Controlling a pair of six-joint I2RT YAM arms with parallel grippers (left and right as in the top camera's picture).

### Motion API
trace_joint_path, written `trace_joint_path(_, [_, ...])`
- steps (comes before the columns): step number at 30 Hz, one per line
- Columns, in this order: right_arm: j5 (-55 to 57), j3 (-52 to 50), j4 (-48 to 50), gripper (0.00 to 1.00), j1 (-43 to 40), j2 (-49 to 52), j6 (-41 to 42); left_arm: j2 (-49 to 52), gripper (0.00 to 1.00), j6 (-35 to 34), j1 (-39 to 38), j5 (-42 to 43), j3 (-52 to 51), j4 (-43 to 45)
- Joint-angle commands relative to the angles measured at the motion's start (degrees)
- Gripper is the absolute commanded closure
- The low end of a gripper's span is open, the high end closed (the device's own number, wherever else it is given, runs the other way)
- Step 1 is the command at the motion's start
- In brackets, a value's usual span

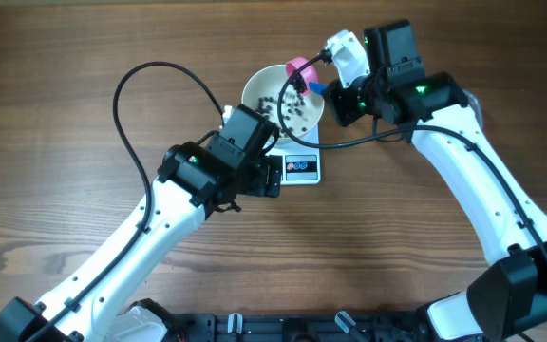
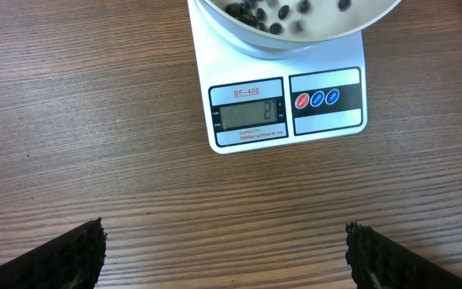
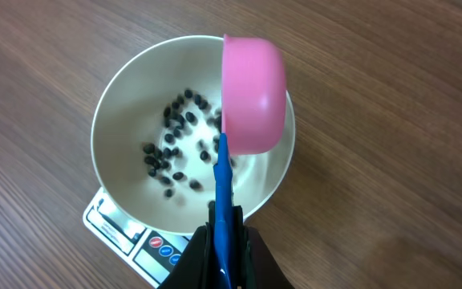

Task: Scoop item into bowl and weigh 150g on scale
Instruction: 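Tip the scoop with the right gripper to pour beans into the bowl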

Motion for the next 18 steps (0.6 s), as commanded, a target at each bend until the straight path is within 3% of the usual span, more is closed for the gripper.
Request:
trace_joint_path(1, [-0.11,0.57,0.17,0.96,0.09,-0.66,-4.79,-0.83,0.0,-0.72,-0.04,-0.92,-0.48,0.15])
trace_joint_path(7, [-0.7,0.57,0.5,0.96,0.35,-0.66,-13.14,-0.83,0.0,-0.72,-0.04,-0.92,-0.5,0.15])
trace_joint_path(18, [2.14,0.57,3.63,0.96,0.35,-0.68,-16.0,-0.83,0.0,-0.72,-0.07,-0.92,-0.5,0.15])
